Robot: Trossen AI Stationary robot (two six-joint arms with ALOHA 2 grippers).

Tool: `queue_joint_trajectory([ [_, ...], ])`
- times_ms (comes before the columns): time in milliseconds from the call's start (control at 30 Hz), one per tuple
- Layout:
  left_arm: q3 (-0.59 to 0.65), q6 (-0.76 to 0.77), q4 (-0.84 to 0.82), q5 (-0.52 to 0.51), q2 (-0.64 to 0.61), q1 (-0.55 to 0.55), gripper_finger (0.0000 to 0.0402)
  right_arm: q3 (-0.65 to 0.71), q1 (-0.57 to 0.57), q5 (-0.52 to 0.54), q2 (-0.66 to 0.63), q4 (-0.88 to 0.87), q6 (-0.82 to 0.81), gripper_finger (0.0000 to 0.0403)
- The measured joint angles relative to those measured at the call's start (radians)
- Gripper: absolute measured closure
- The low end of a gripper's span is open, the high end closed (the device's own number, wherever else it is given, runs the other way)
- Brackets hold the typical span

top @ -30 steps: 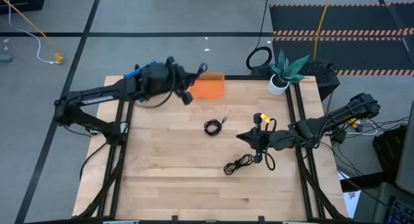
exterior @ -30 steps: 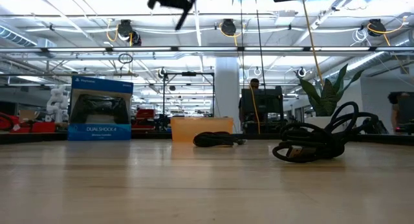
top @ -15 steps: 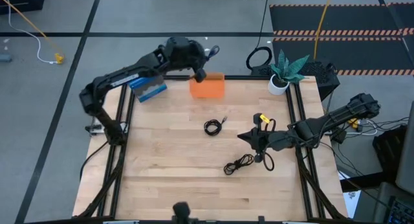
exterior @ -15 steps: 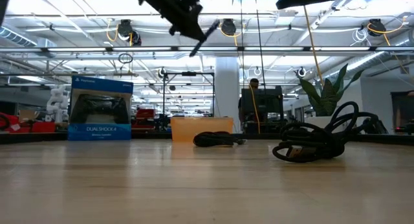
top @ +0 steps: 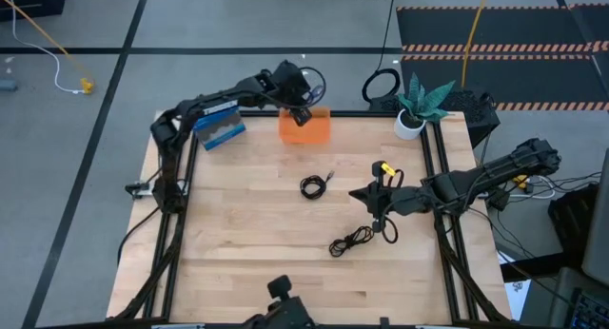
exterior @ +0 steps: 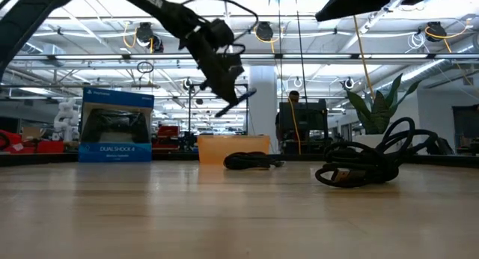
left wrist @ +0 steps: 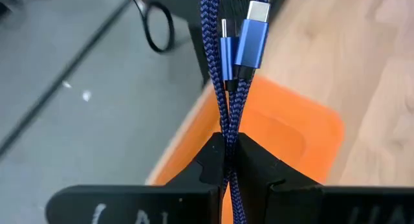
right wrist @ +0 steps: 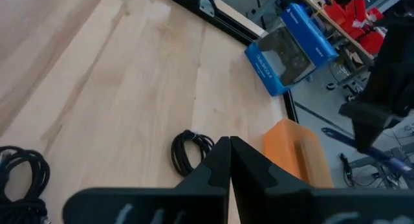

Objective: Pick and place USB-C Cables
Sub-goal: Put the blue charger cable into the orange bin

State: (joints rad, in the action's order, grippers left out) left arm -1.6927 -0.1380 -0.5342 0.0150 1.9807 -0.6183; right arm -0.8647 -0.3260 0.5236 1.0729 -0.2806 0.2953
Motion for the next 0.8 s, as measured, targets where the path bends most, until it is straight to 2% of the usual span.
queue_joint_trajectory([
  [333,0.0,0.003,-0.014,0.011,0.108,0.001,0.0375,0.05,0.0,0.001,0.0,0.028,0.011,0.0403],
  [800,0.009,-0.017,-0.036,0.03,0.153,-0.006,0.0375,0.05,0.0,0.003,0.0,0.034,0.016,0.0403],
])
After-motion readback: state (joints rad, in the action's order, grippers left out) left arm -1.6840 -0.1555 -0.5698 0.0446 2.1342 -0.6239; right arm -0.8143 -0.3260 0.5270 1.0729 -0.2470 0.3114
